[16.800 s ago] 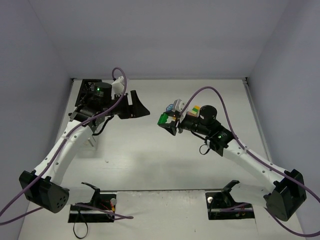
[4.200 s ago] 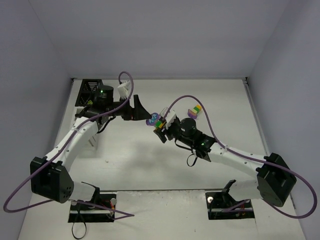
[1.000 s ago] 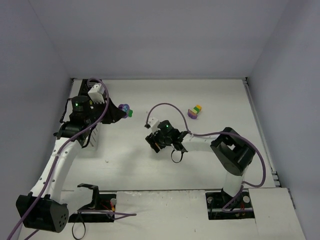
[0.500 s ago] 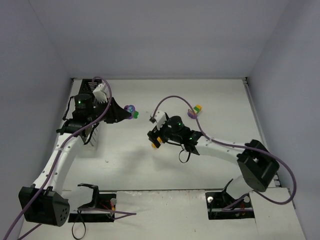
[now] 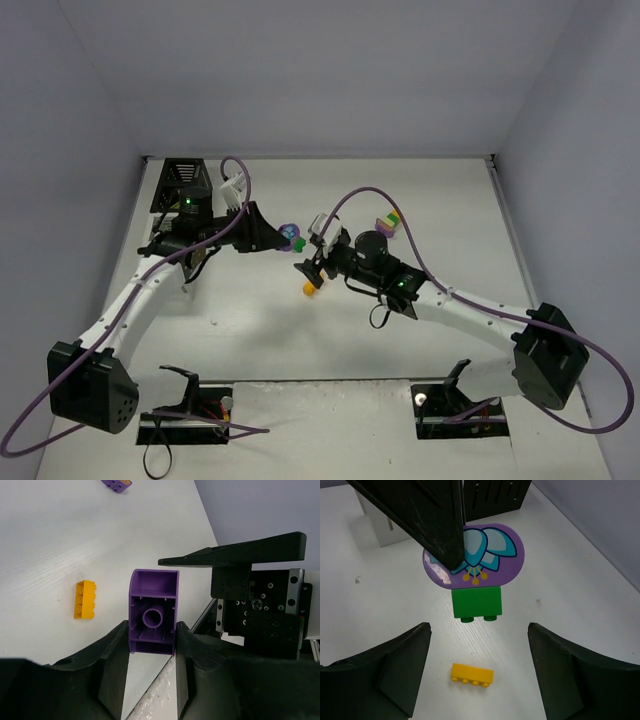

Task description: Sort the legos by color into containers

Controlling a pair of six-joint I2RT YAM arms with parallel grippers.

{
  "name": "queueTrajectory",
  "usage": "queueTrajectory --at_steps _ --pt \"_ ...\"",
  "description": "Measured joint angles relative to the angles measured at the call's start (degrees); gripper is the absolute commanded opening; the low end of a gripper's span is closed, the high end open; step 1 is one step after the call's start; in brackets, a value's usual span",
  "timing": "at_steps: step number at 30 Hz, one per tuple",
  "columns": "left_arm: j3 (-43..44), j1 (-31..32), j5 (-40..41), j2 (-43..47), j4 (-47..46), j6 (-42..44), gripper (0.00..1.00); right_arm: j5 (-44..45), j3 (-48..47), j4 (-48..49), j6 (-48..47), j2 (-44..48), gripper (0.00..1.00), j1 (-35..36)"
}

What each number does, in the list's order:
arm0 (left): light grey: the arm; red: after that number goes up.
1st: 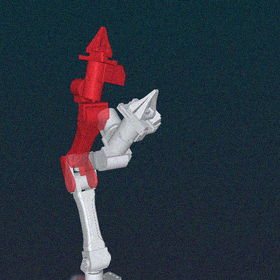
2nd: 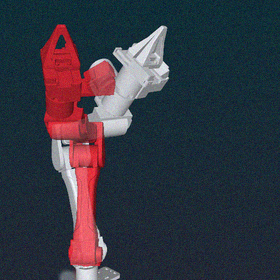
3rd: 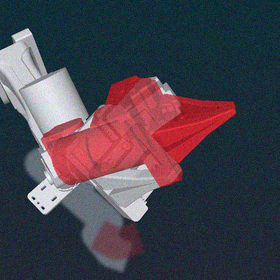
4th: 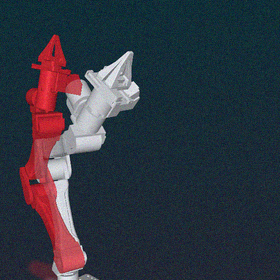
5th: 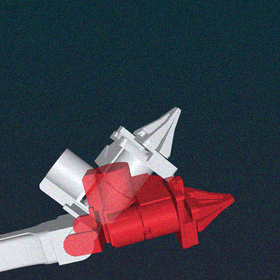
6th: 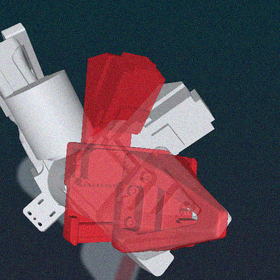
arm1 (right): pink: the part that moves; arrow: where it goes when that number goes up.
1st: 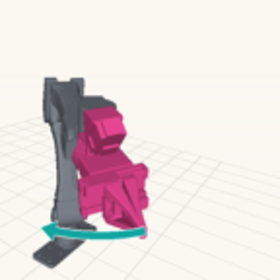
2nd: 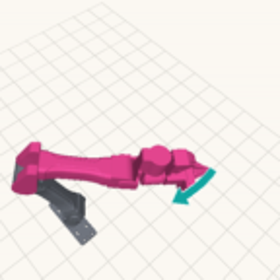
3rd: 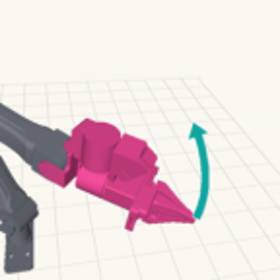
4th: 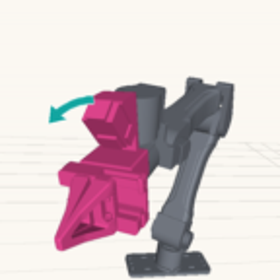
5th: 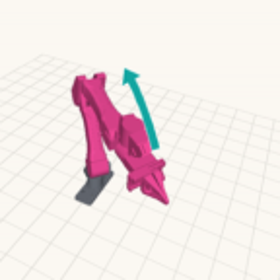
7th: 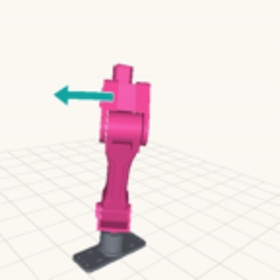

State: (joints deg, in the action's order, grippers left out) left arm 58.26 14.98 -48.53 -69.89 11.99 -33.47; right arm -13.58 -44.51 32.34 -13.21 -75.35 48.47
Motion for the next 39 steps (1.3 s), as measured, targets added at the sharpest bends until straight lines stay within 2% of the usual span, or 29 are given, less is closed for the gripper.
queueTrajectory --at_steps 14,17,18,20,21,23,24,26,35,39 --pt "0.0 1.0 -1.3 -1.4 0.2 0.0 0.01 0.0 -3.3 -0.4 -3.7 -1.1 0.67 0.0" --pt "0.0 1.2 -1.4 -1.7 0.3 0.0 0.01 0.0 -3.3 -0.4 -4.0 -1.4 0.54 0.0" --pt "0.0 1.2 -1.5 -1.7 0.4 0.0 0.01 -0.1 -3.3 -0.5 -4.0 -1.6 0.44 0.0" --pt "0.0 1.2 -1.5 -1.7 0.2 0.1 0.01 -0.8 -3.3 -0.4 -4.1 -1.9 0.36 0.0" --pt "0.0 1.2 -1.4 -1.8 0.2 0.0 0.01 -1.0 -3.3 -0.4 -4.1 -2.0 0.27 0.1" --pt "0.0 1.2 -1.4 -1.8 0.5 0.2 0.01 -1.1 -3.3 -0.4 -4.3 -2.2 0.18 0.4" --pt "0.0 1.2 -1.5 -1.9 0.5 0.2 0.01 -1.2 -3.3 -0.5 -4.2 -2.2 0.07 0.4" --pt "0.0 1.2 -1.4 -1.9 0.6 0.2 0.01 -1.1 -3.3 -0.6 -4.2 -2.2 0.00 0.4" --pt "0.2 -0.2 -1.9 -2.3 2.5 0.9 0.01 -1.0 -0.8 1.5 -4.0 -2.0 0.00 0.4" --pt "1.5 -4.2 -0.5 -2.4 4.1 1.5 0.01 1.4 4.3 0.7 -3.6 -0.7 0.00 -1.3"
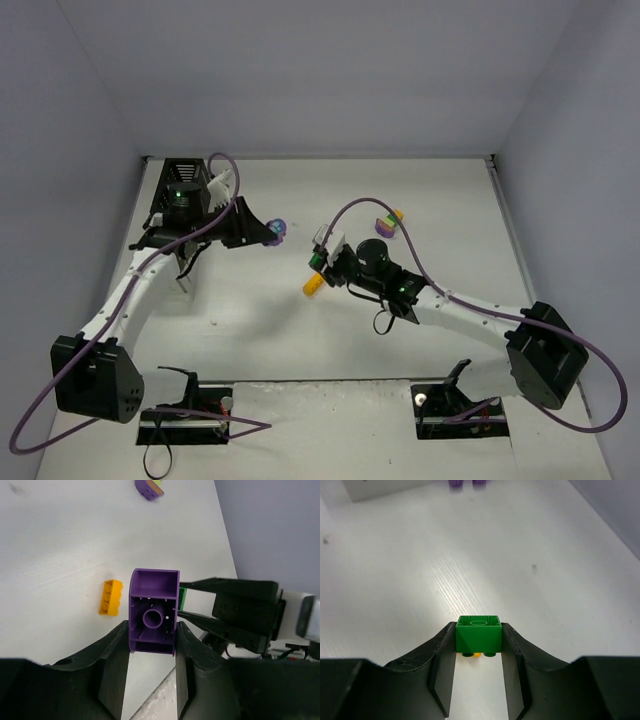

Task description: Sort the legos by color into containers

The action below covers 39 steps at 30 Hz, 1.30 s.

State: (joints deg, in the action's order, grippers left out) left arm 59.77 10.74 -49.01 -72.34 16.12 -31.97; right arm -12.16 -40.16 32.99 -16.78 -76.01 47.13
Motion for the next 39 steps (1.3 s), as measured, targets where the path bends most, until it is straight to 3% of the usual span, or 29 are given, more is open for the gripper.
queueTrajectory --at_steps 5,13,18,23,31,34,39 --pt "8.0 -3.1 7.4 -2.4 5.2 2.7 0.01 1.4 3.5 -0.8 0.9 0.8 0.00 -1.6" --pt "25.4 -4.6 35.4 -10.6 9.4 11.6 0.01 1.1 5.1 1.0 3.5 3.5 0.00 -1.8" --pt "31.6 -9.3 45.9 -19.6 7.9 14.2 0.01 0.5 5.9 2.1 4.9 5.0 0.00 -2.2" --pt "39.2 -13.7 50.2 -31.5 7.9 15.6 0.02 -0.2 5.9 2.8 5.4 5.0 0.00 -2.6" --pt "49.7 -15.2 51.6 -43.5 8.9 16.8 0.02 -1.6 6.0 2.9 6.3 5.0 0.00 -2.6" --pt "52.5 -15.6 51.9 -45.8 9.5 17.0 0.14 -1.9 6.0 3.0 6.3 5.0 0.00 -2.6" --pt "54.8 -16.0 52.4 -48.3 10.9 17.1 0.24 -2.2 6.0 3.0 6.3 5.0 0.00 -2.9"
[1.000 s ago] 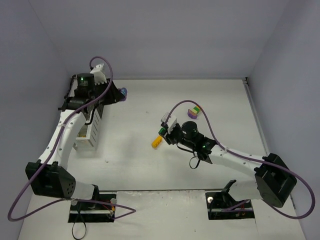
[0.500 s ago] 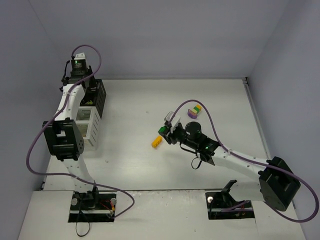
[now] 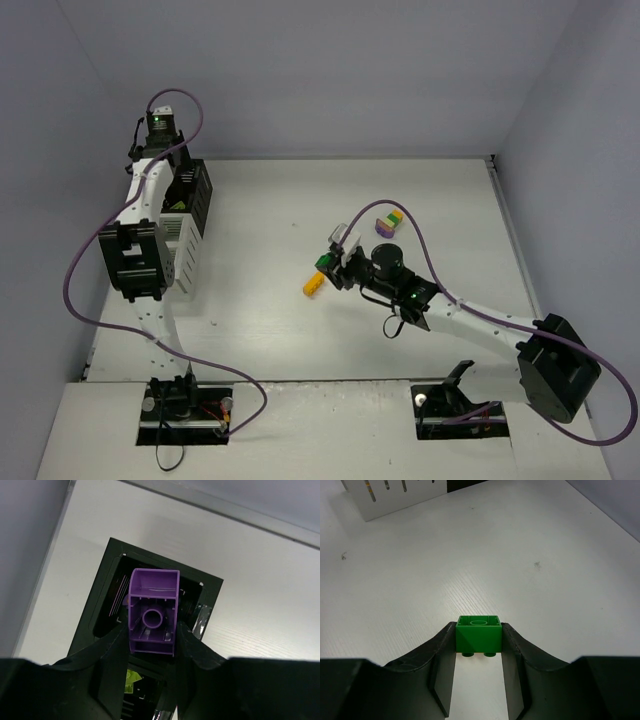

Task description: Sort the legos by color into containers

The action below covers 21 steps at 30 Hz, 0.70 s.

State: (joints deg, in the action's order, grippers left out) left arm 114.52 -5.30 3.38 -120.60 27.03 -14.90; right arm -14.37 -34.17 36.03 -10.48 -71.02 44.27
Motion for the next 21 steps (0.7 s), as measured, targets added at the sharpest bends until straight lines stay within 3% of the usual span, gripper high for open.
queueTrajectory --at_steps 1,4,8,15,21 --pt "0.0 0.0 0.0 -0.2 0.2 0.0 0.33 0.0 0.0 0.0 0.0 0.0 0.00 0.0" --pt "0.0 -0.1 0.1 -0.5 0.8 0.2 0.48 0.0 0.0 0.0 0.0 0.0 0.00 0.0" --pt "0.0 -0.1 0.1 -0.4 0.9 0.4 0.61 0.0 0.0 0.0 0.0 0.0 0.00 0.0" --pt "-1.4 -0.1 -2.4 2.4 1.1 -0.4 0.65 -0.1 0.0 0.1 0.0 0.1 0.00 0.0" --pt "-9.8 2.4 -10.8 16.4 1.5 -4.1 0.65 -1.1 2.9 1.4 0.0 4.5 0.00 0.0"
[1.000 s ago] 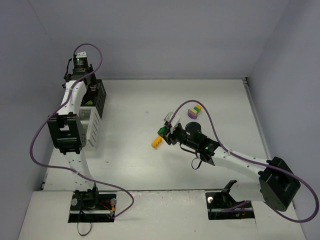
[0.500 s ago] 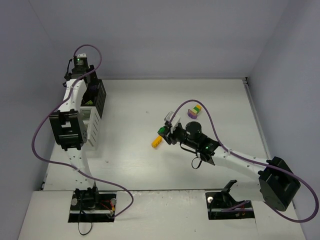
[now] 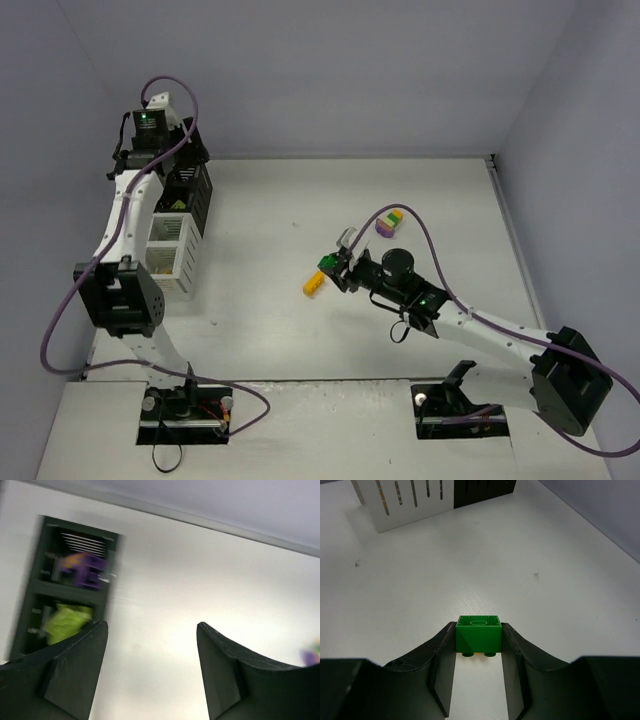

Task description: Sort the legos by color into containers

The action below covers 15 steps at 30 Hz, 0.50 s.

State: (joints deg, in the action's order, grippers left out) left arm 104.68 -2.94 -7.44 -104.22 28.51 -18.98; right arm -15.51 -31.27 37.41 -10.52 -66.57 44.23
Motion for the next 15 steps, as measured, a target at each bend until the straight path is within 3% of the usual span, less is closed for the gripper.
queueTrajectory --at_steps 8,15 --pt "-12.1 16.3 -19.5 20.9 1.2 -5.4 0.65 -1.7 -0.1 0.5 -0.2 4.7 0.01 0.0" --pt "-22.7 26.1 -31.4 24.8 1.3 -11.7 0.65 -3.5 -2.2 -2.0 -1.5 8.0 0.01 0.0"
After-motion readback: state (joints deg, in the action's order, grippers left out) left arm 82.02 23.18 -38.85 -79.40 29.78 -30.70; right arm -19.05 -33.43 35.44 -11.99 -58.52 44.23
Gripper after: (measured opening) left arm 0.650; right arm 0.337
